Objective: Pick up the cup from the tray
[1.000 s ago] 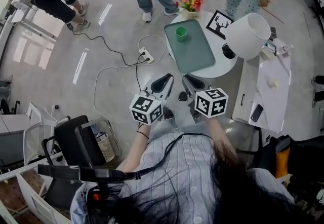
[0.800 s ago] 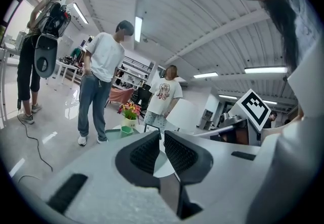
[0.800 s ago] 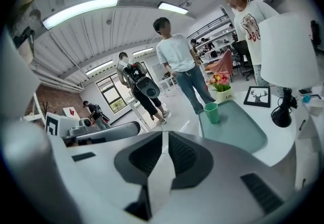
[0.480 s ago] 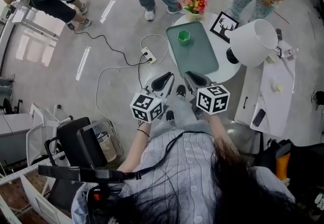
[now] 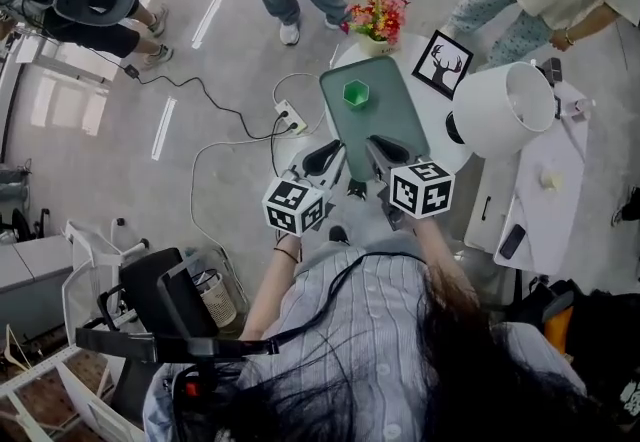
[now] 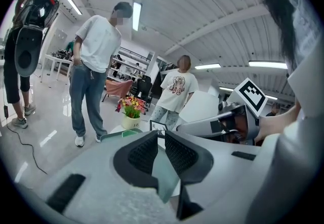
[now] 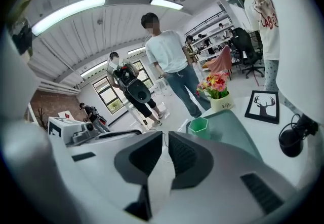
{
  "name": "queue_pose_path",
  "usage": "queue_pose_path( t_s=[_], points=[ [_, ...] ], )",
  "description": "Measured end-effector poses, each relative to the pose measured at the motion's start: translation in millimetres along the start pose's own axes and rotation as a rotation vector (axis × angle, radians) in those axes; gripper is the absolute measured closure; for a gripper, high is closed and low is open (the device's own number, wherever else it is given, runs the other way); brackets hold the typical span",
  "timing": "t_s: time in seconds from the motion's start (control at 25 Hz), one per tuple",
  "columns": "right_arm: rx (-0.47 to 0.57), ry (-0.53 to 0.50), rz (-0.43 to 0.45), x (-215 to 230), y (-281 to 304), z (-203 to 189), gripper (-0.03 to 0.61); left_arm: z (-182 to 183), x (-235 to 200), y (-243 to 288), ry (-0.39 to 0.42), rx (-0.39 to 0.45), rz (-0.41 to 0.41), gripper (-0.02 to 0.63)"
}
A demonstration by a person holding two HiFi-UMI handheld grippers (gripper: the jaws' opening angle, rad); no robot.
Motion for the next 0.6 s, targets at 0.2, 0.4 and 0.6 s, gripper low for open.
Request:
queue_pose_path(
  t_s=[0.2, 0.4, 0.6],
  points=[
    [-0.009, 0.013, -0.001, 20, 14, 19, 0.523, -2, -15, 26, -0.003, -0.037, -0.002, 0.583],
    [-0.032, 0.037, -0.010, 39, 25, 23, 0.523, -9, -26, 46, -0.005, -0.088, 0.002, 0.580],
    [-0.048, 0.049, -0.010, 50, 32, 26, 0.523, -24, -40, 64, -0.013, -0.152, 0.002, 0.511]
  ],
)
Point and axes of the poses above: the fingertips, and each gripper's own axes: y forward along the fingers, x to its right, z out of its top, the point moved 7 cm from there along -y, backward along the fingers, and after that the axes turned 7 degrees about y, right-handed, at the moved point
